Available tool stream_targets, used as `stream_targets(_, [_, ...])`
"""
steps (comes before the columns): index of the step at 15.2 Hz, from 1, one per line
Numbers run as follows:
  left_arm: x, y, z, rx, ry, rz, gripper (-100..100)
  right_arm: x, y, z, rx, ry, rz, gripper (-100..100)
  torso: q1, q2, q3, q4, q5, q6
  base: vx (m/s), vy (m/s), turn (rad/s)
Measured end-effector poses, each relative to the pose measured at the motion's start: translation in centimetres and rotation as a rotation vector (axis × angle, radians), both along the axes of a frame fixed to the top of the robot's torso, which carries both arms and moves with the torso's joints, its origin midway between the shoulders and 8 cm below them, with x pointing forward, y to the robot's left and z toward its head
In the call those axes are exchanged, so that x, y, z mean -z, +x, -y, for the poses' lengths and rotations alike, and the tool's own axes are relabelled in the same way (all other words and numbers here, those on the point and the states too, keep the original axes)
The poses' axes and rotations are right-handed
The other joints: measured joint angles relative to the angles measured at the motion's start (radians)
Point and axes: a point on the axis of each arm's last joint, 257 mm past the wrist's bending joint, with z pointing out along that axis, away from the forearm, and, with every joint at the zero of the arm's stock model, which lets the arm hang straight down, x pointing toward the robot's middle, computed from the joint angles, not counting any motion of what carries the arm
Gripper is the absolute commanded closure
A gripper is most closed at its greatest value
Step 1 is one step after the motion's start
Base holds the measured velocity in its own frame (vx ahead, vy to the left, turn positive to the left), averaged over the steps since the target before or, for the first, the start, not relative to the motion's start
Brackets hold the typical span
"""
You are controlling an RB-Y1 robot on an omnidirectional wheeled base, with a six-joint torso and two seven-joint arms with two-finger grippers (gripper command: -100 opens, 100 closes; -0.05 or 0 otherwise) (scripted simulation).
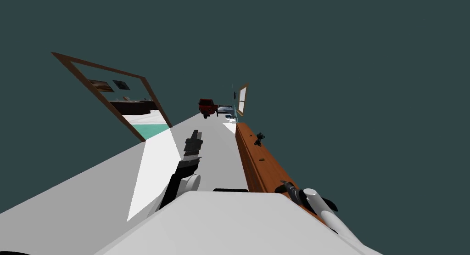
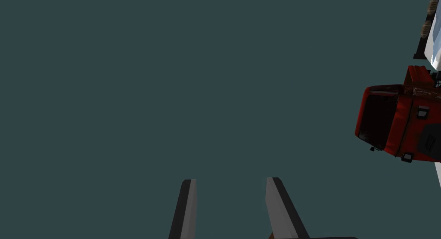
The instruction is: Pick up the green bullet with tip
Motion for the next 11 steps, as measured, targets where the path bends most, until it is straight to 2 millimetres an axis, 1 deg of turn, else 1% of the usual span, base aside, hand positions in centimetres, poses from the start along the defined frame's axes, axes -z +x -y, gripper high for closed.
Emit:
stream_targets(3, [0.0,0.0,0.0,0.000,0.000,0.000,0,0.1,-0.4,-0.4,0.055,0.053,-0.005,-100,0.001,0.000,0.000,0.000,0.000,0.001,-0.023,-0.036,0.093])
stream_targets(5, [0.0,0.0,0.0,0.000,0.000,0.000,0,0.2,-1.4,0.7,-0.025,-0.027,-0.038,-100,0.000,-0.001,0.000,0.000,0.000,0.000,-0.009,-0.041,0.093])
stream_targets(8, [0.0,0.0,0.0,0.000,0.000,0.000,0,0.3,-2.1,2.3,-0.116,-0.136,-0.074,-100,0.002,-0.002,-0.001,0.000,0.000,0.001,-0.004,-0.011,-0.002])
stream_targets(11, [0.0,0.0,0.0,0.000,0.000,0.000,0,0.6,-2.8,3.0,-0.217,-0.207,-0.114,-100,0.003,-0.002,-0.001,0.000,0.001,0.001,0.000,0.000,0.000])
